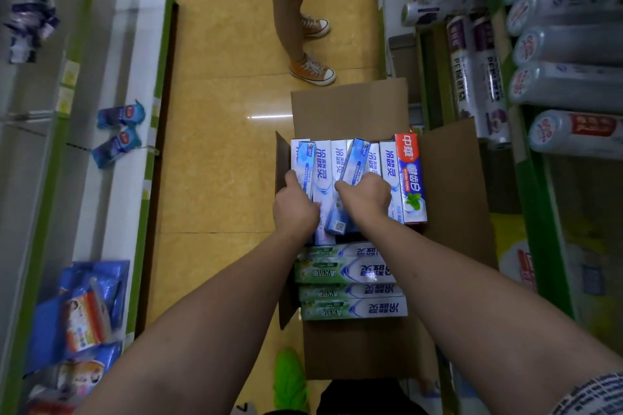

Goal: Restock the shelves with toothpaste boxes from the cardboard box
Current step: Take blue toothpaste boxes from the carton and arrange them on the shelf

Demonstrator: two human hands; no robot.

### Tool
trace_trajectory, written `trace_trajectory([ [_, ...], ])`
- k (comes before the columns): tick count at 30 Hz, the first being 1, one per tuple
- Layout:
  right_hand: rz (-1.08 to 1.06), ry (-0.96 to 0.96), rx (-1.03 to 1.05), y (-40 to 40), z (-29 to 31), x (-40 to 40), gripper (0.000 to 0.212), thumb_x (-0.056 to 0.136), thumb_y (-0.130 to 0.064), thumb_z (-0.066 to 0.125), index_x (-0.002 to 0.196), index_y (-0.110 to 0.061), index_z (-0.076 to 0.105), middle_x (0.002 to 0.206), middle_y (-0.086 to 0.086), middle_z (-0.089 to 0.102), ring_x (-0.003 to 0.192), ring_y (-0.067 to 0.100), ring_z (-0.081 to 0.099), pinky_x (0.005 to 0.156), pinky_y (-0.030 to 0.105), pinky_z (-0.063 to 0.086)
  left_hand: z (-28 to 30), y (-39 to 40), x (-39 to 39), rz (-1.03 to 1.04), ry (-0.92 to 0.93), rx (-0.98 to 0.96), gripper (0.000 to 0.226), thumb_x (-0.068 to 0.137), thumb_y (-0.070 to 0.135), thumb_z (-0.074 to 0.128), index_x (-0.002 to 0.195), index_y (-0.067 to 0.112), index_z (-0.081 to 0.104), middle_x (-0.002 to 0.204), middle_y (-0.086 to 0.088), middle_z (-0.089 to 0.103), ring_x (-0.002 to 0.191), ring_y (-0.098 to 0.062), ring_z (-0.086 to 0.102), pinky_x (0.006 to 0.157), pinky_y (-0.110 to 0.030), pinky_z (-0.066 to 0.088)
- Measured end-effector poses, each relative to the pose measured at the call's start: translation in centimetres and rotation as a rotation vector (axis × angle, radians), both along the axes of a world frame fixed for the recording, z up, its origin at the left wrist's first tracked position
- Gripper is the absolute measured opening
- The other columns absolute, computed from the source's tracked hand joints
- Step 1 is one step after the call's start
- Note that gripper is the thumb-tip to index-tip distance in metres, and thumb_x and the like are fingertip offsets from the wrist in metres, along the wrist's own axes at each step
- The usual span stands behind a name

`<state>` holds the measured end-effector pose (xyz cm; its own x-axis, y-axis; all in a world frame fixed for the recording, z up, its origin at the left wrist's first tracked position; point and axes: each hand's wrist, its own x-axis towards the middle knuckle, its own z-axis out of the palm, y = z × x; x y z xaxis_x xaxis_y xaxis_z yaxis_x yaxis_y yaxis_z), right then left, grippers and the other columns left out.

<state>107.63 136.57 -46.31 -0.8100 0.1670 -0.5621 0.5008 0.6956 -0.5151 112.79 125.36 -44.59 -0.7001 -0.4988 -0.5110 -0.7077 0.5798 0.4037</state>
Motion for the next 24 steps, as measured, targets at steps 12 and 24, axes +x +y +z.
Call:
trace_trajectory([
  [12,-0.08,0.08,-0.003,2.9,3.9,3.0,0.032,0.082,-0.037,0.06,0.071,-0.011,0.044,0.075,0.006,0.053,0.072,0.028,0.049,0.052,0.03,0.025,3.6,2.5,0.1,-0.01,0.123,0.04,0.04,0.082,0.019,0.068,0.119,0.016,0.052,0.099,-0.007,0.069,0.086,-0.028,0.063,0.065,-0.03,0.043],
  [24,-0.421,0.268,-0.259,3.2,13.1,10.7,0.024,0.088,-0.03,0.053,0.103,-0.016,0.066,0.103,0.007,0.067,0.097,0.03,0.061,0.09,0.041,0.049,13.5,2.1,4.4,-0.021,0.29,0.307,0.025,0.081,0.027,0.063,0.101,0.011,0.064,0.092,-0.007,0.067,0.089,-0.032,0.064,0.072,-0.031,0.048],
])
